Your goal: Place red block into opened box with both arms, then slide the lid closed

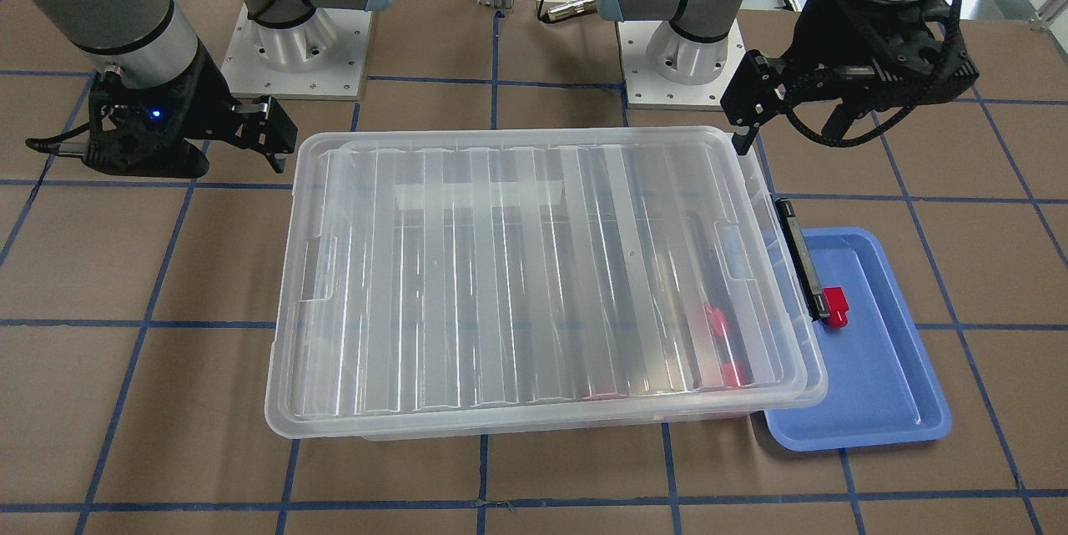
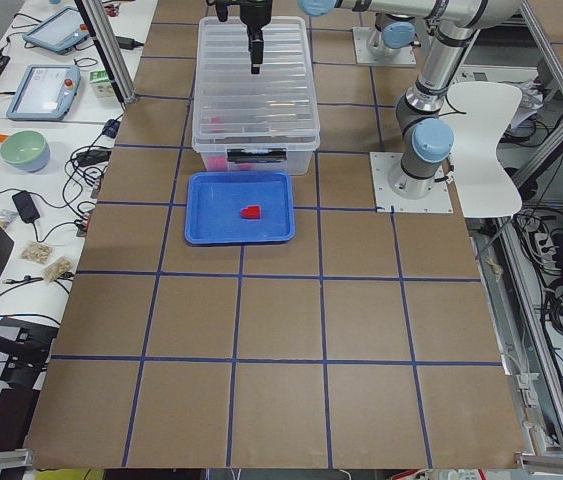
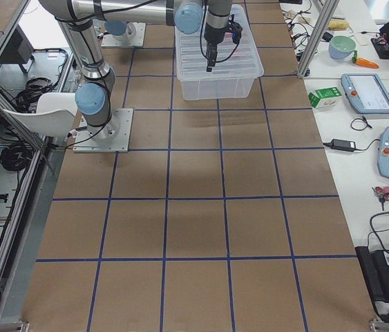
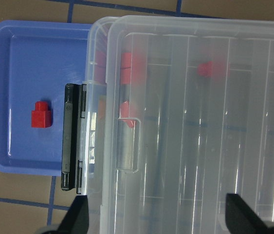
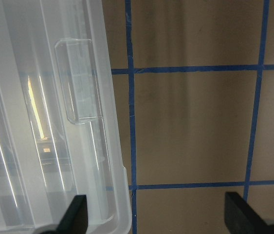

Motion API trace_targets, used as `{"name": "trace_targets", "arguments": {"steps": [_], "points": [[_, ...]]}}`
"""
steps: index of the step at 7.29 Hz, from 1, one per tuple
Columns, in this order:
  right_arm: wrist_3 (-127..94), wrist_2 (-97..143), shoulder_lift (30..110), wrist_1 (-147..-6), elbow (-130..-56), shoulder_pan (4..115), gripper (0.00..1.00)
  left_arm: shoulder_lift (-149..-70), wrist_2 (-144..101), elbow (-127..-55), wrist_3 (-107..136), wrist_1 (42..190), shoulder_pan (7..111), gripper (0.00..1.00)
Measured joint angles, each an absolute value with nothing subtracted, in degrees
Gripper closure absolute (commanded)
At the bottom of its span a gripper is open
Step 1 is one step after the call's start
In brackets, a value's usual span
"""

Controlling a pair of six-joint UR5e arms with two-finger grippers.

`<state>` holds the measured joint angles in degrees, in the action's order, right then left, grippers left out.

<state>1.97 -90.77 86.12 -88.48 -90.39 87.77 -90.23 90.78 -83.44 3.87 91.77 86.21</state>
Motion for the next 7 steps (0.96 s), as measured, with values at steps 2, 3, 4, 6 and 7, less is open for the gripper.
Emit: {"name": "trace_targets", "arguments": {"steps": [2,3,4,6,7], "points": [[2.3,-90.5,82.2,-96.1,-90.4,88.2,0.00,-90.2,90.8,-83.5,3.7,91.8,86.2,0.00],[2.3,-90.3,80.3,-98.2,-90.3,88.6,0.00,-90.1,90.8,-83.5,3.6,91.8,86.2,0.00],[2.3,-89.8,78.7,-99.9,-90.3,89.3,0.00,-90.1,90.8,-83.5,3.6,91.8,86.2,0.00],[2.5,-89.1,75.7,-104.0,-90.2,90.1,0.00,-90.1,90.9,-83.5,3.5,91.8,86.2,0.00],[3.0,-89.1,74.2,-105.7,-90.3,90.0,0.00,-90.1,90.9,-83.5,3.5,91.8,86.2,0.00]]}}
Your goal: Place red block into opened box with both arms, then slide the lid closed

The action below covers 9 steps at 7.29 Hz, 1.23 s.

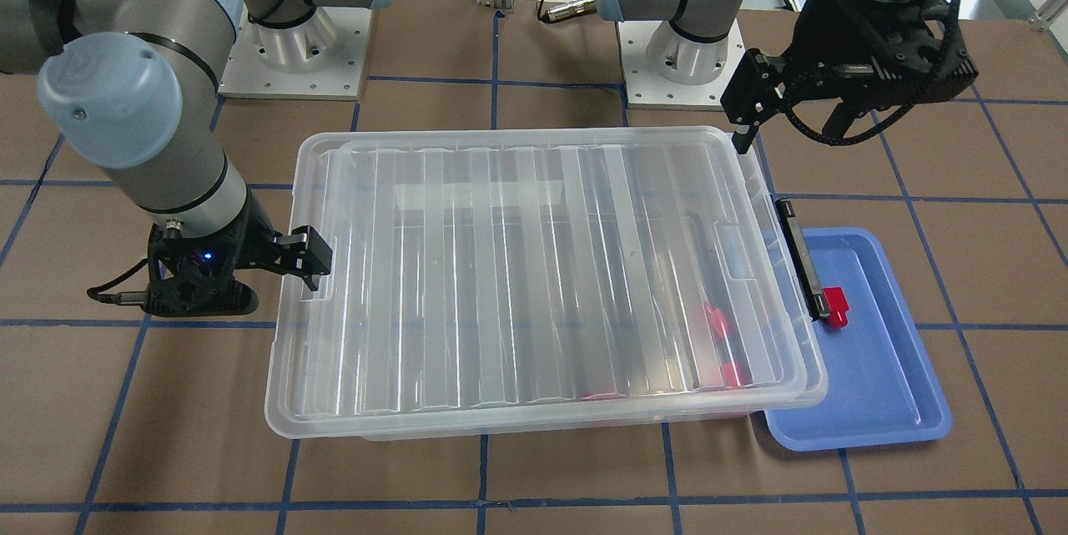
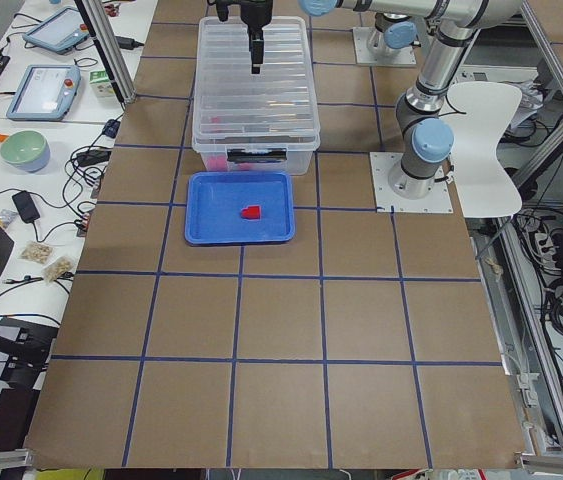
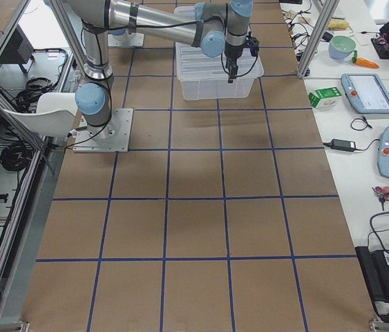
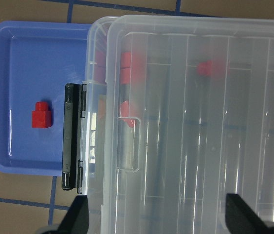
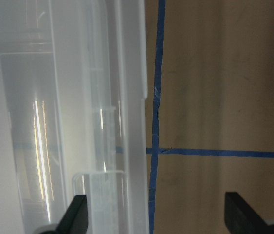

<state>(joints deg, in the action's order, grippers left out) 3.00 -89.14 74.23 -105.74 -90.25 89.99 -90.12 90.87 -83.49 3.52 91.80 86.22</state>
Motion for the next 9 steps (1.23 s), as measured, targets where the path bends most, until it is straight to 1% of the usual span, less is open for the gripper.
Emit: {"name": "trace_targets", "arguments": {"steps": [5,9], "points": [[5.2,-89.9,71.9,-107.6,-90.1,88.7,0.00,-90.6,90.9,-83.5,0.1,91.8,84.7,0.00],[5.2,-90.1,72.2,-106.9,-89.8,86.0,0.00,-96.6,90.3,-86.4,-13.5,89.0,74.0,0.00]]}}
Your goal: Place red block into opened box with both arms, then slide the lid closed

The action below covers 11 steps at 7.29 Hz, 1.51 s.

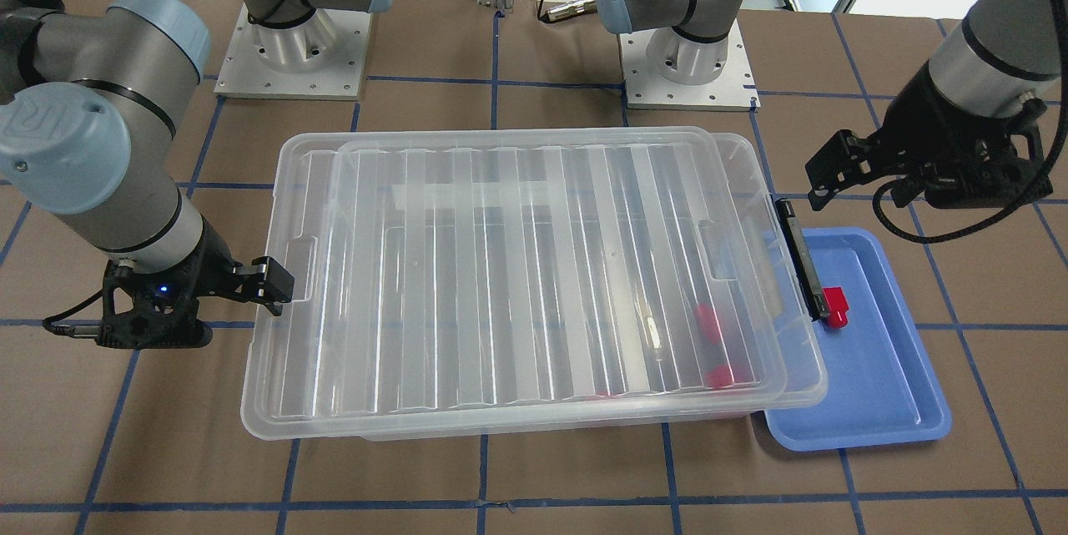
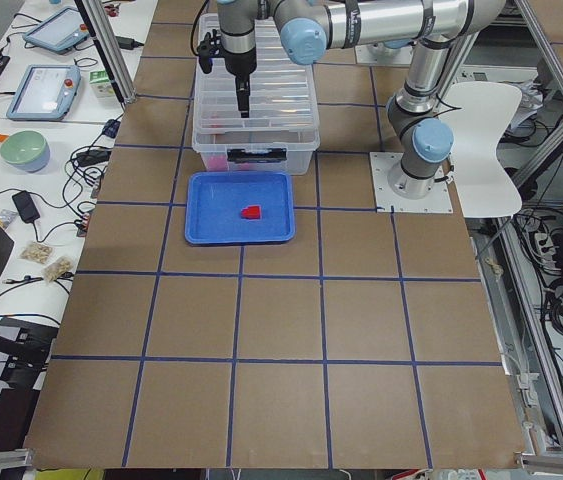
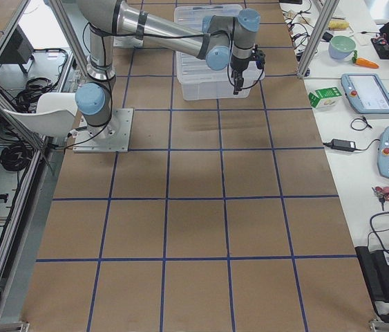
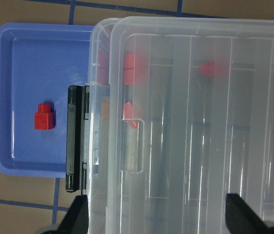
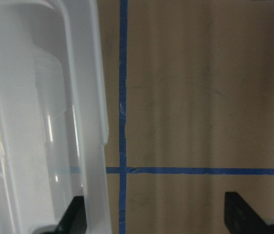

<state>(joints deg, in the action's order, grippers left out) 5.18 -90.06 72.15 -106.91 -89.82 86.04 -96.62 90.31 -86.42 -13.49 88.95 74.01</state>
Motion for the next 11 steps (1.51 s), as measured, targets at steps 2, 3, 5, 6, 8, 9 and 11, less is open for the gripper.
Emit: {"name": "trace_targets", "arguments": {"steps": [2,3,5,6,8,9,11], "points": [[5.2,-91.4,72.7,-106.6,-89.8,84.8,0.00,-100.7,90.4,-89.8,-21.1,82.4,68.9,0.00],[5.2,-91.9,72.8,-106.5,-89.8,84.3,0.00,-102.2,90.5,-92.9,-26.1,77.4,66.2,0.00],[5.2,-92.4,72.8,-106.4,-89.9,83.4,0.00,-103.9,90.1,-101.8,-31.2,67.3,60.3,0.00],[5.2,-92.9,72.9,-106.4,-89.9,83.0,0.00,-104.9,90.0,-106.1,-31.5,61.5,58.8,0.00],[5.8,-93.5,73.1,-106.4,-89.9,82.1,0.00,-107.1,89.8,-110.7,-29.3,54.8,58.0,0.00],[6.4,-93.6,73.3,-106.4,-89.9,81.4,0.00,-108.0,89.2,-111.6,-28.2,53.7,58.0,0.00],[8.4,-93.8,73.7,-106.4,-89.9,79.6,0.00,-109.7,88.1,-112.2,-27.2,52.1,57.9,0.35]]}}
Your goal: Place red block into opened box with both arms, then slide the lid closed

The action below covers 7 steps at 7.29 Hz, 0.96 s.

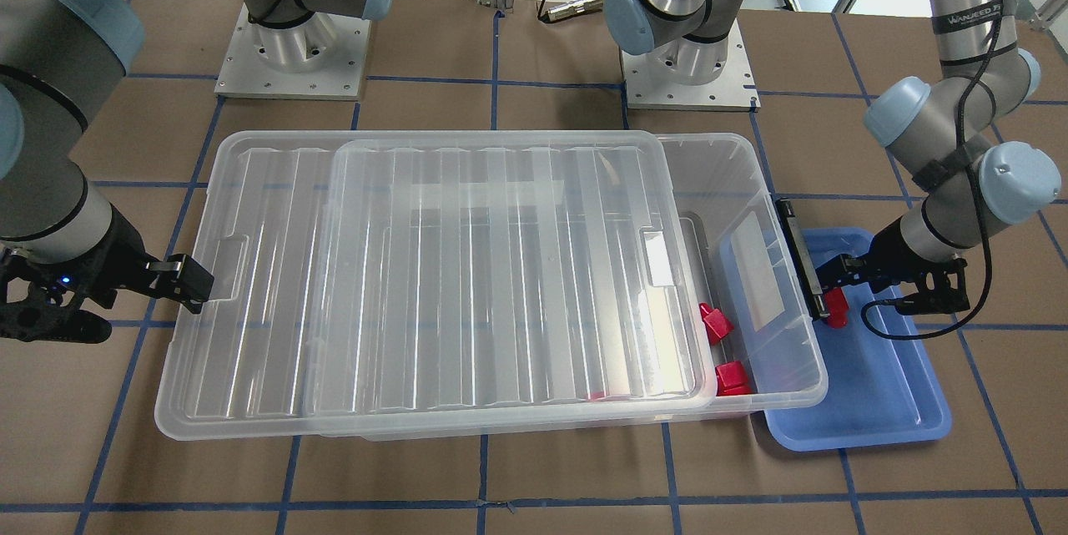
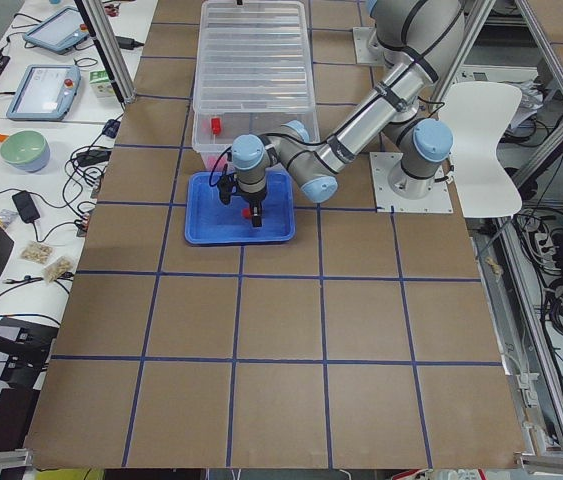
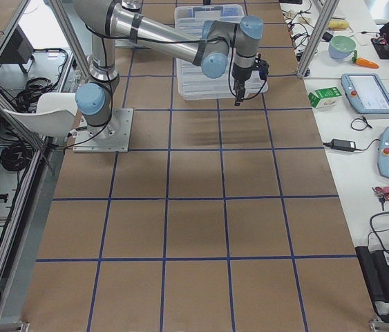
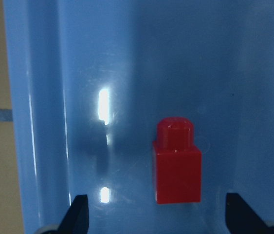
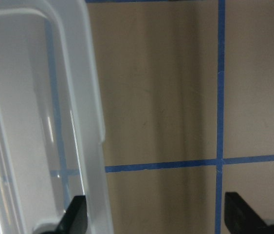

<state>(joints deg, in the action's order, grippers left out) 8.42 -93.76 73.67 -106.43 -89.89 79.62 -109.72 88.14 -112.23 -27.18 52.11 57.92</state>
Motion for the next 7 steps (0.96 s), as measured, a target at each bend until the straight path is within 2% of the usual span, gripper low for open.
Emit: {"name": "trace_targets", "arguments": {"steps": [1,2,3,4,7], "points": [[10.1,-93.8,73.8,-106.4,-89.9,78.4,0.00,-110.3,88.0,-112.3,-26.8,51.7,57.9,0.70],[11.8,-93.8,73.8,-106.4,-89.9,77.1,0.00,-110.8,87.9,-112.4,-26.1,51.6,57.9,0.84],[13.3,-93.8,73.8,-106.2,-89.9,76.1,0.00,-111.2,87.8,-112.4,-25.0,51.6,58.0,0.90],[14.2,-93.8,73.9,-106.1,-89.9,75.3,0.00,-111.3,87.7,-112.4,-24.3,51.5,58.0,1.00],[14.9,-94.7,73.9,-106.0,-89.9,74.1,0.00,-109.0,88.1,-111.0,-24.0,53.1,58.3,1.00]]}}
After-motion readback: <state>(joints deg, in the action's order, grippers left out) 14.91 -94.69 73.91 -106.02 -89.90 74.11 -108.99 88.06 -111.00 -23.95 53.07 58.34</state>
